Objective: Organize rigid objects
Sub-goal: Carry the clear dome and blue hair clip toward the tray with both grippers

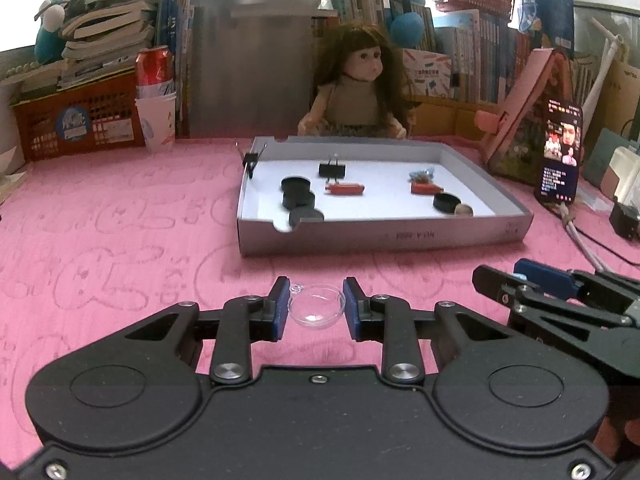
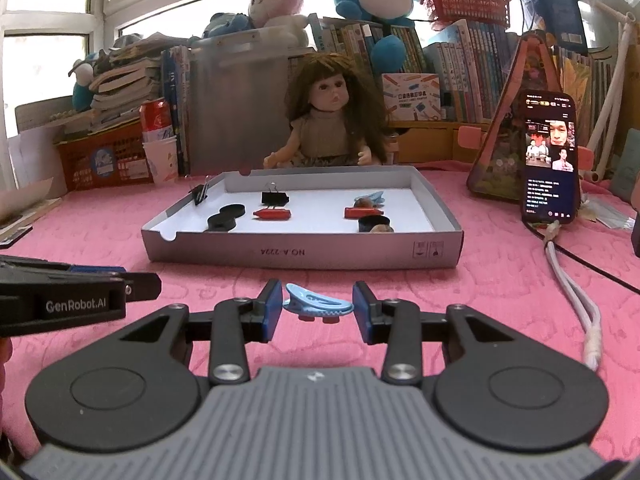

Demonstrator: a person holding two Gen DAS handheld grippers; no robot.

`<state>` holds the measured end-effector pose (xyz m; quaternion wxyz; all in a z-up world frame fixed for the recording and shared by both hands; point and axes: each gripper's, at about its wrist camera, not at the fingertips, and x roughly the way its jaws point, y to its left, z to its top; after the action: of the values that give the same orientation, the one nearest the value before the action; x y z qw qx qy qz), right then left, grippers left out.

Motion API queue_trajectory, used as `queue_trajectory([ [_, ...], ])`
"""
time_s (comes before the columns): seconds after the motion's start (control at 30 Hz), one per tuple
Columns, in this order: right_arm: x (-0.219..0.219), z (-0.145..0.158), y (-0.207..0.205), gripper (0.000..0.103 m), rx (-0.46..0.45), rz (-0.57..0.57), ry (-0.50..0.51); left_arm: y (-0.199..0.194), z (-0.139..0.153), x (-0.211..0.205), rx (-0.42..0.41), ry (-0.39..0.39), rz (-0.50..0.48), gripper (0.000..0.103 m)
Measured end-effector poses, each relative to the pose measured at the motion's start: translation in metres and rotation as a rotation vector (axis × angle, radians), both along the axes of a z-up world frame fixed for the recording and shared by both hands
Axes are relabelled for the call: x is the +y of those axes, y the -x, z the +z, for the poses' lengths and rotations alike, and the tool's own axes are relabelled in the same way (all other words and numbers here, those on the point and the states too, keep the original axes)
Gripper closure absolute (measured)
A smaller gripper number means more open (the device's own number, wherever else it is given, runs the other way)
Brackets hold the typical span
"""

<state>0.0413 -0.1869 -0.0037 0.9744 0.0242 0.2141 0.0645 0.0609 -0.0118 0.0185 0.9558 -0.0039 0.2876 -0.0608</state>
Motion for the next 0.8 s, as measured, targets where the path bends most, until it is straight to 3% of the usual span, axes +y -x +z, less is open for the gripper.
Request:
queue_trajectory([
  [0.8,-0.019,0.017,-0.057,0.059,0.038,-0.016,-0.067,-0.063,0.015,-0.016,0.035,0.085,-0.034,0.076],
])
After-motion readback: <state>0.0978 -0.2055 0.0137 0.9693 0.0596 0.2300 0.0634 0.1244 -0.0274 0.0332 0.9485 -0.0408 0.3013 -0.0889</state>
